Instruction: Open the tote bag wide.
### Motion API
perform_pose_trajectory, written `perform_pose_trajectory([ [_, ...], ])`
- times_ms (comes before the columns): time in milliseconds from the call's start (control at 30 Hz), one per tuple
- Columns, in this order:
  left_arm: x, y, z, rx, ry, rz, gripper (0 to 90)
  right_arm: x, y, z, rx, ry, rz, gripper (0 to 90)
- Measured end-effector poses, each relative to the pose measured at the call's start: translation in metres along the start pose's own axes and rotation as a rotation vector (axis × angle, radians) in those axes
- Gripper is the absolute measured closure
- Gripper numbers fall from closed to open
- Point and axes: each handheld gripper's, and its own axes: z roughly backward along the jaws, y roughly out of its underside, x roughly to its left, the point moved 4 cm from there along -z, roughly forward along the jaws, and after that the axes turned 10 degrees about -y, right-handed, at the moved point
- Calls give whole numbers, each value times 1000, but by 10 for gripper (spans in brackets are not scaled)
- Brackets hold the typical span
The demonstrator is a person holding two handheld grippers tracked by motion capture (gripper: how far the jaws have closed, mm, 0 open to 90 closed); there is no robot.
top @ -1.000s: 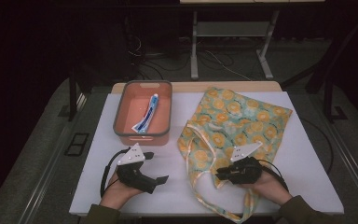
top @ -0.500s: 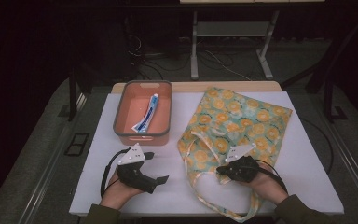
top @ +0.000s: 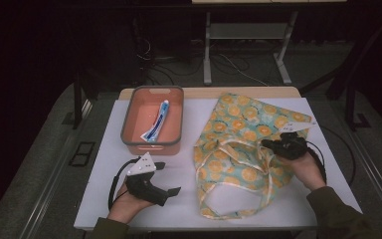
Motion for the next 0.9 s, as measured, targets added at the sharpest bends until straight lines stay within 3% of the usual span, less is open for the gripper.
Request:
perform_pose_trajectory([
  [67,0,0,0,1,0,2,3,-20,8,-4,18,27,-56,898],
  [167,1,1,0,1,1,1,3,-36,21,-9,60,36,-115,893],
  [267,1,1,0,1,2,0,3,-38,25,-8,63,32,-131,777],
  [333,1,1,1,0,0,0,3,-36,21,-1,33,30,-139,707],
  [467,0,0,1,-1,0,1,3,-20,2,20,-39,-13,-109,558],
  [633,0,0,1,-3,-1,0,3,13,-17,38,-88,-83,-27,523],
  [900,0,0,2,-4,-2,0,3,76,-19,28,-11,-225,127,545],
])
